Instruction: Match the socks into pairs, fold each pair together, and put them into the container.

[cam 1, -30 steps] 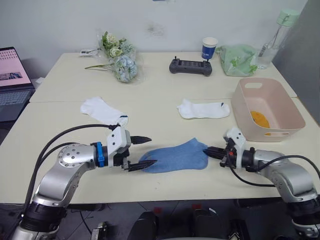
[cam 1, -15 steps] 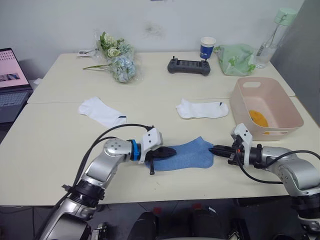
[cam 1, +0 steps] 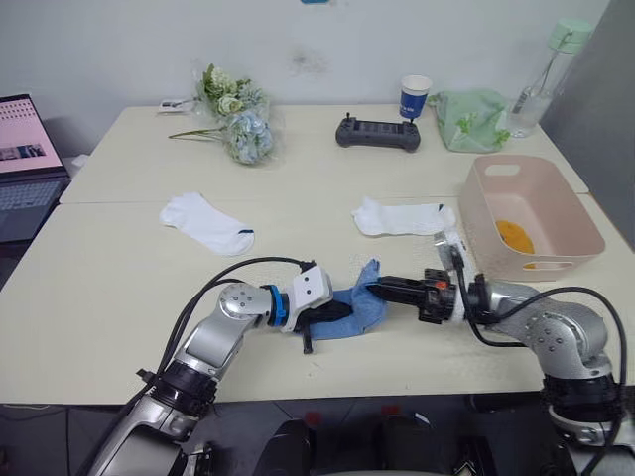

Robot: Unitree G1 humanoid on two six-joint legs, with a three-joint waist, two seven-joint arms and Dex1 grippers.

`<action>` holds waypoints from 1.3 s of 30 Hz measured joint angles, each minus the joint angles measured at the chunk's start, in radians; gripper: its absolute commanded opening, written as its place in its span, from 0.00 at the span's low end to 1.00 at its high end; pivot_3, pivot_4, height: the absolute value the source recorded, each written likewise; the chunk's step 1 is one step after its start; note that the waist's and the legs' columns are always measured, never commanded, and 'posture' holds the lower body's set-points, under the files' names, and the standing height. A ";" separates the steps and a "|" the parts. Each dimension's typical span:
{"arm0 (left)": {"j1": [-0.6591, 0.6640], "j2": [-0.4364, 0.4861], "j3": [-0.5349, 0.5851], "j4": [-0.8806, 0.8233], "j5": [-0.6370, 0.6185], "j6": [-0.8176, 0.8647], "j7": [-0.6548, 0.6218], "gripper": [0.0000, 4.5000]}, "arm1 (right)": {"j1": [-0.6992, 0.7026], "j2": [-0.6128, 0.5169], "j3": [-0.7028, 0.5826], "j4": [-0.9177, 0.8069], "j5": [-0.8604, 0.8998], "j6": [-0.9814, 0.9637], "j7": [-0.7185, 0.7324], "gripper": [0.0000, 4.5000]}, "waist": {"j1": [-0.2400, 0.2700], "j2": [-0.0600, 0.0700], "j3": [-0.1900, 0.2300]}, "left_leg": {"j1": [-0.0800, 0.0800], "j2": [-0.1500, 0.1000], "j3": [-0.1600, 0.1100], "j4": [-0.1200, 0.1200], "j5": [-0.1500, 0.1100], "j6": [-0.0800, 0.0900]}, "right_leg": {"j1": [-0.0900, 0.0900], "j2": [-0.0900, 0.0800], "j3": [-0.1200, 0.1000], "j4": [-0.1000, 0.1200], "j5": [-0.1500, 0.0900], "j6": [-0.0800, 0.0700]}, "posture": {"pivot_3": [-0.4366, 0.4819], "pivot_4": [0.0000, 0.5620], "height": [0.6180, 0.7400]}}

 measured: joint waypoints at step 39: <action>0.120 0.259 0.330 -0.373 -0.347 0.350 -0.020 0.00 | -0.166 -0.007 0.265 0.113 -0.299 -0.246 0.094 0.40 | -0.020 0.001 0.000 | -0.001 0.001 -0.001 -0.003 0.000 0.000 | -0.004 0.000 0.001 0.000 0.000 0.000 | 0.48 0.27 1.00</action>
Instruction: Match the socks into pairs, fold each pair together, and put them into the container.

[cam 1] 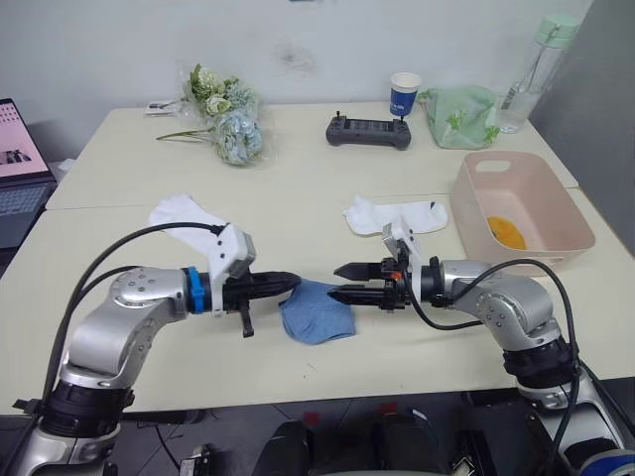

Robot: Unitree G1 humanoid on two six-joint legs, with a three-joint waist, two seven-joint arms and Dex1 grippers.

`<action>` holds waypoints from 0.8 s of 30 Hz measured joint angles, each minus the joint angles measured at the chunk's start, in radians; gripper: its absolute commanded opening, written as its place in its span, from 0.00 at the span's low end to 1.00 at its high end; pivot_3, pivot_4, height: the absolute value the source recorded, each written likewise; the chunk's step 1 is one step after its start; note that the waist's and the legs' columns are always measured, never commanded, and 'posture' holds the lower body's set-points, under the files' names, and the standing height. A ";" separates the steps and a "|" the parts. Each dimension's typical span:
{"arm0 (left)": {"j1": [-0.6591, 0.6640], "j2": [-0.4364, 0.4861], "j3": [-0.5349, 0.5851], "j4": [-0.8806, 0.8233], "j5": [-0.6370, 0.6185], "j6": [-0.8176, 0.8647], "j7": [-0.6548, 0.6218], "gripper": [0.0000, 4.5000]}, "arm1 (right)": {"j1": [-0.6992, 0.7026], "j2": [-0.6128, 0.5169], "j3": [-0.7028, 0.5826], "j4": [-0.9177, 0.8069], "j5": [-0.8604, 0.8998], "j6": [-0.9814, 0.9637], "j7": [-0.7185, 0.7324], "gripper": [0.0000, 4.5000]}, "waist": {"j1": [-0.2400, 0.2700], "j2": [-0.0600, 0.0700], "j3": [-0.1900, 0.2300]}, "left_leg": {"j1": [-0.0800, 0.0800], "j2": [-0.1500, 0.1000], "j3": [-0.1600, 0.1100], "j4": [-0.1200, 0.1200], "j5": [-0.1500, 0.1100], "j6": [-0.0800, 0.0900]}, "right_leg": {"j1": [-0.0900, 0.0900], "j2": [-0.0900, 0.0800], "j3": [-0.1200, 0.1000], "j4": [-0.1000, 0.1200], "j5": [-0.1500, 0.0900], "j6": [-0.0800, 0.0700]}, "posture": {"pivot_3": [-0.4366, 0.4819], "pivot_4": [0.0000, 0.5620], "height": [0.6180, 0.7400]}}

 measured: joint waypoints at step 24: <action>0.054 -0.055 -0.160 0.202 0.253 -0.263 0.060 0.00 | 0.045 -0.049 0.013 0.043 -0.171 -0.033 0.052 0.08 | 0.016 0.000 0.000 | 0.001 -0.001 0.000 0.000 0.000 0.000 | 0.002 0.000 0.000 0.000 0.000 0.000 | 0.48 0.27 1.00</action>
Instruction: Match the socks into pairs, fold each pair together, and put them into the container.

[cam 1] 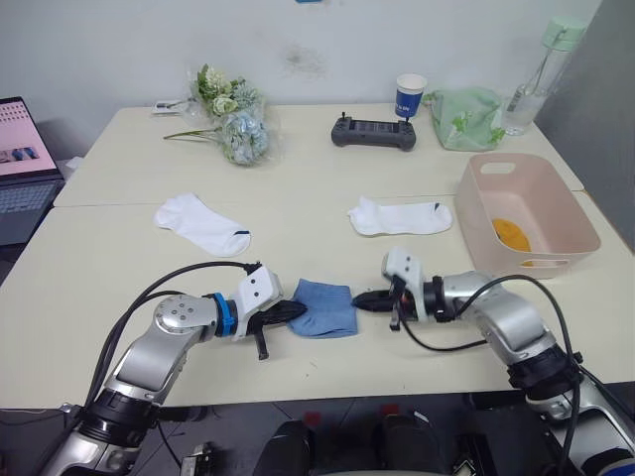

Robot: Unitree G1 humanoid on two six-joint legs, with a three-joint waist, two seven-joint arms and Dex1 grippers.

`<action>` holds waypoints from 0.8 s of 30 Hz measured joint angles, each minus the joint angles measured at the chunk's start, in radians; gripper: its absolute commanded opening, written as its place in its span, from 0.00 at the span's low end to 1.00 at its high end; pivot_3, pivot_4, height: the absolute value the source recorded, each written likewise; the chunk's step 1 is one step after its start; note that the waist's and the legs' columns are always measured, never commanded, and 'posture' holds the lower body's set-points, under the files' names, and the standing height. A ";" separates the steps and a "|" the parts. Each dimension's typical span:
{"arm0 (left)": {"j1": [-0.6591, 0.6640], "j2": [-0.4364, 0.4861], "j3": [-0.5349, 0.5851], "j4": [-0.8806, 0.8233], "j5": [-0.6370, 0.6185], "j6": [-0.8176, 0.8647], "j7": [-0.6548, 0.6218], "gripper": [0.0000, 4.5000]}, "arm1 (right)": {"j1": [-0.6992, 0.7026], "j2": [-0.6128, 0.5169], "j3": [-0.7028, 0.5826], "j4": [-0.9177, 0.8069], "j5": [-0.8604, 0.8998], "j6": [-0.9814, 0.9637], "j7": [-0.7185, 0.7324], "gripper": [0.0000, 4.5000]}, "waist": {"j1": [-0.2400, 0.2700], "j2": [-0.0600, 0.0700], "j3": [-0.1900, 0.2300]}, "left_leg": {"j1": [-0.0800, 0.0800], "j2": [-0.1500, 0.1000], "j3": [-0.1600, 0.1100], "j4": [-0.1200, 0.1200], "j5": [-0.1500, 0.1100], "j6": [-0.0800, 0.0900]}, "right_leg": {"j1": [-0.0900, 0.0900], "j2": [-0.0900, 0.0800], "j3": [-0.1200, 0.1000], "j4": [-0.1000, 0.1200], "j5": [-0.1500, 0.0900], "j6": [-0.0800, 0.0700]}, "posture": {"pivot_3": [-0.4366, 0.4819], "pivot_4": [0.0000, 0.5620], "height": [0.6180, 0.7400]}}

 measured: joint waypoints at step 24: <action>0.023 0.008 0.013 -0.004 0.001 -0.022 -0.016 0.00 | -0.059 0.340 -0.236 0.049 0.261 0.750 -0.344 0.83 | -0.001 0.001 0.000 | 0.000 0.000 0.000 -0.001 0.000 0.000 | -0.001 -0.001 0.000 0.001 0.000 0.000 | 0.48 0.27 1.00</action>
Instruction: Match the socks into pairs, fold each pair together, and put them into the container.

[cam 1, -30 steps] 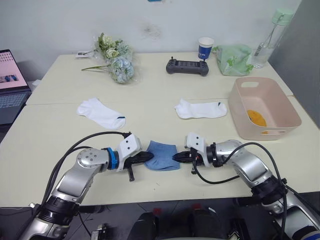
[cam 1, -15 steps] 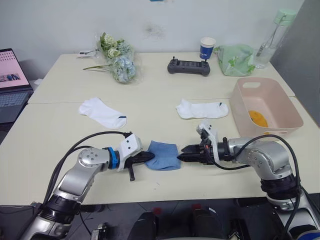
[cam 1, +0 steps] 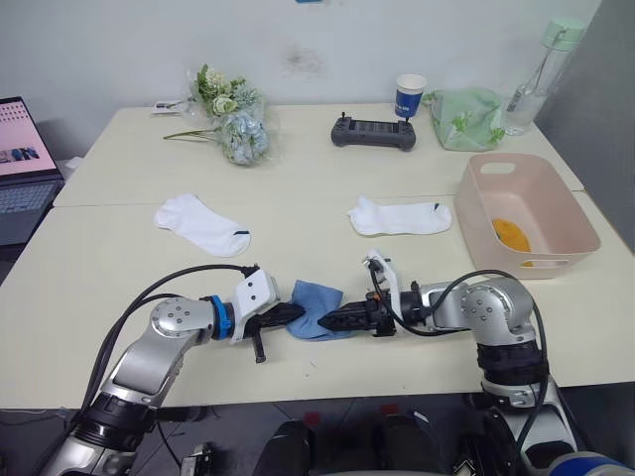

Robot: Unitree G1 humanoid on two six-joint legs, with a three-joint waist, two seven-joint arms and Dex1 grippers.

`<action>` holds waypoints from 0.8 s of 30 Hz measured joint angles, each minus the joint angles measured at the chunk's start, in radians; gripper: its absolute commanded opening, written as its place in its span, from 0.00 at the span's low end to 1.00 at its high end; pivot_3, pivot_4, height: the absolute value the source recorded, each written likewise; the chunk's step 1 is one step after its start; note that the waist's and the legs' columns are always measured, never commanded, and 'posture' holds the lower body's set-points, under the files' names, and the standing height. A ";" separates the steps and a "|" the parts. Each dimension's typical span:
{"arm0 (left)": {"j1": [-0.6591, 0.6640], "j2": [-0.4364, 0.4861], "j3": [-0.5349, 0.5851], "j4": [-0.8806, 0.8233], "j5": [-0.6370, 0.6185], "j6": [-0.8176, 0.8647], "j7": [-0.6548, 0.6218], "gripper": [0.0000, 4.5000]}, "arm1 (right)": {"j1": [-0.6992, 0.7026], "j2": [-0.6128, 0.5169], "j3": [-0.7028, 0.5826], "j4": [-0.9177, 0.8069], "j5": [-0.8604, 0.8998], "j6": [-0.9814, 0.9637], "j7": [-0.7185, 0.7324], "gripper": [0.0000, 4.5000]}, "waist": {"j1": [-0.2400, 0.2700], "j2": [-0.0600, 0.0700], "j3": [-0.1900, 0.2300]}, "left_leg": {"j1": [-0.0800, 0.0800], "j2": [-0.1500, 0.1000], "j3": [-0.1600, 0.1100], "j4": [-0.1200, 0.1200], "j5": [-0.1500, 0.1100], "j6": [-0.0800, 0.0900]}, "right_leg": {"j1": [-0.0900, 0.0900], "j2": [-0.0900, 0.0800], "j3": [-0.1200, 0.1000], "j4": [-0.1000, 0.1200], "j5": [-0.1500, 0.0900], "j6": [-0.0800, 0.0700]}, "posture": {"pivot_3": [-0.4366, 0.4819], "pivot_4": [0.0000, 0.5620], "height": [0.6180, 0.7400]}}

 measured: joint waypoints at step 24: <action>0.033 0.032 0.028 -0.016 -0.004 -0.007 -0.021 0.00 | -0.046 -0.253 0.086 -0.131 0.016 -0.306 0.169 0.48 | -0.018 0.001 -0.001 | 0.000 0.001 0.000 0.000 -0.002 0.004 | 0.000 0.001 0.000 0.000 0.000 0.000 | 0.48 0.27 1.00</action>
